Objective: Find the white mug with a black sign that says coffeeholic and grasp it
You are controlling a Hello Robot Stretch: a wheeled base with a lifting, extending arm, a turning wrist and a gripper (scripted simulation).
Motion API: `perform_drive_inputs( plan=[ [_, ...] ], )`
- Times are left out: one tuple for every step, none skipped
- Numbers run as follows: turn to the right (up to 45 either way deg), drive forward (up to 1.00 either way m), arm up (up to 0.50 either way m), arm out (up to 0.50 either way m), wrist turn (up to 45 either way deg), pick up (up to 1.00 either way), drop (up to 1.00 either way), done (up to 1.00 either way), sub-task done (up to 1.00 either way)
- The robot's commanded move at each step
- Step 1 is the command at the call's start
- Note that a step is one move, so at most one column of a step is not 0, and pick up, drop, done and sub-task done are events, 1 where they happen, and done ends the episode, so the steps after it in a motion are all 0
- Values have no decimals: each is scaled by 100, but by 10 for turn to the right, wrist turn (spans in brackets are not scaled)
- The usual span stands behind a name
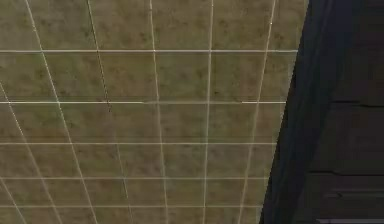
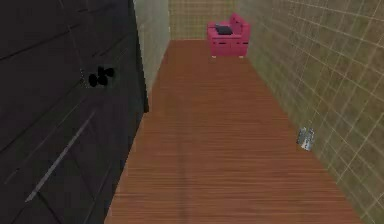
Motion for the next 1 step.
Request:
perform_drive_inputs(
  plan=[
    [-450,0,0,0,0,0,0,0,0]
  ],
)
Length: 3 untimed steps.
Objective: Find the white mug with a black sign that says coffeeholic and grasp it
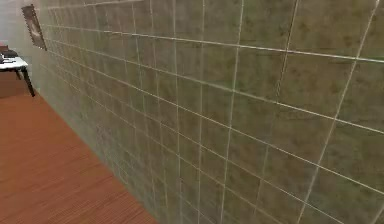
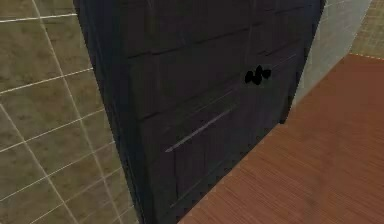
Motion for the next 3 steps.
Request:
perform_drive_inputs(
  plan=[
    [-450,0,0,0,0,0,0,0,0],
    [0,100,0,0,0,0,0,0,0],
    [0,100,0,0,0,0,0,0,0]
  ],
)
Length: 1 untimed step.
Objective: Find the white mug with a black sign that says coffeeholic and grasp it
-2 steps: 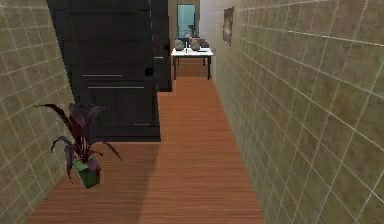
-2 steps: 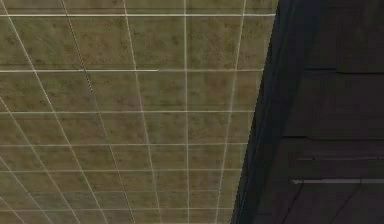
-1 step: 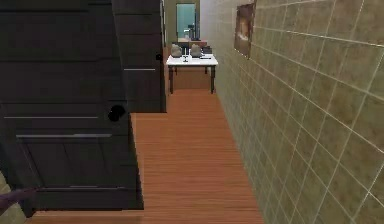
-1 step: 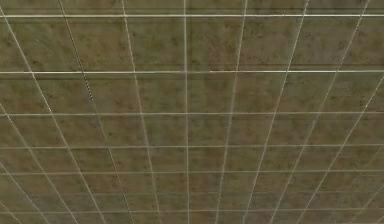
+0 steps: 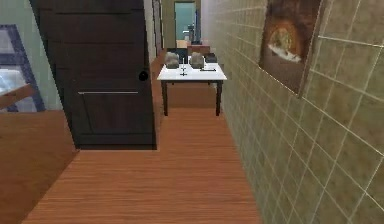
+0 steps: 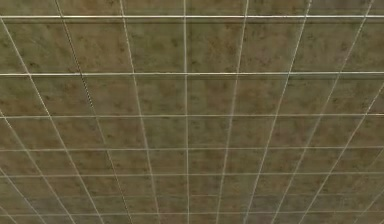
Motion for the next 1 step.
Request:
perform_drive_inputs(
  plan=[
    [-30,0,0,0,0,0,0,0,0]
  ],
)
